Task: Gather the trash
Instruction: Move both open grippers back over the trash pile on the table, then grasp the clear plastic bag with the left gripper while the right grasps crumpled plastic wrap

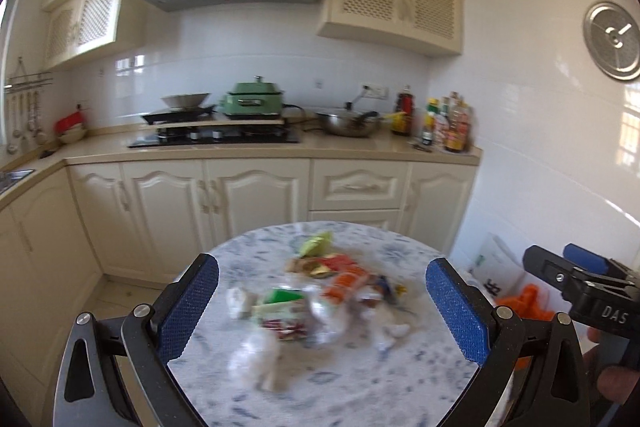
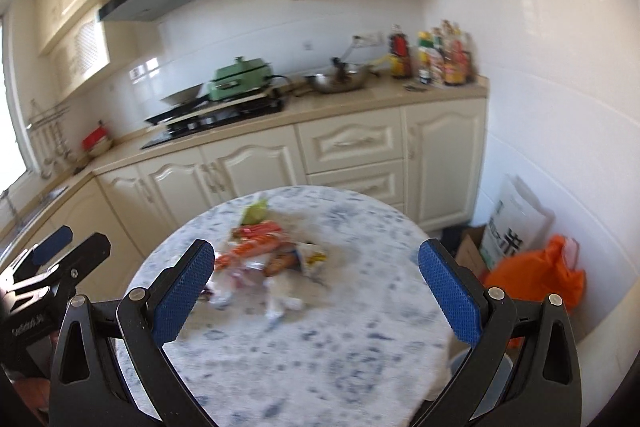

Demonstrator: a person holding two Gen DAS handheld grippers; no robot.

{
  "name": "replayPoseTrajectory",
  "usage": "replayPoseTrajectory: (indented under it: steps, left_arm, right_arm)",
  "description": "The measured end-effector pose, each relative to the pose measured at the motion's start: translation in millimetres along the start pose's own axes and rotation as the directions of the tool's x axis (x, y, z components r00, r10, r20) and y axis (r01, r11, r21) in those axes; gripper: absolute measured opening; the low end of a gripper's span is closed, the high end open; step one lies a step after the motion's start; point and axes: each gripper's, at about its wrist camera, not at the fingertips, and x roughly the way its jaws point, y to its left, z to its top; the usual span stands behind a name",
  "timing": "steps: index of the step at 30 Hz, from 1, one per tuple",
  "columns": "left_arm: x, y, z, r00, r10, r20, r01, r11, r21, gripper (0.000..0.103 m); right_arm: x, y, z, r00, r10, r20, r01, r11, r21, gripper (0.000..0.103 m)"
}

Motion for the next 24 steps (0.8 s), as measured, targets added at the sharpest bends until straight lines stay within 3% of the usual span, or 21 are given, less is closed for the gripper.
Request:
replayPoseTrajectory:
  steps: [7, 12, 19, 24]
  left_arm:
    - [-23, 19, -1, 0.995, 0.099, 0.012, -0.099, 0.995, -0.018, 0.102]
    - [-28, 23, -17, 0.992, 0.122, -0.034, -0.122, 0.992, -0.017, 0.102]
    - [11, 28, -51, 0.976, 0.115, -0.183, -0.120, 0.993, -0.016, 0.102]
    - [55, 28, -52, 0.954, 0.103, -0.281, -0.110, 0.994, -0.010, 0.102]
  right_arm:
    - [10, 46, 3, 0.999, 0.035, 0.003, -0.034, 0.995, -0.094, 0.103]
    - [39, 58, -10, 0.998, 0.020, -0.055, -0.027, 0.991, -0.135, 0.103]
    - [103, 58, -41, 0.981, -0.023, -0.191, -0.010, 0.985, -0.172, 0.103]
    - [142, 51, -64, 0.960, -0.035, -0.277, -0.012, 0.986, -0.167, 0.103]
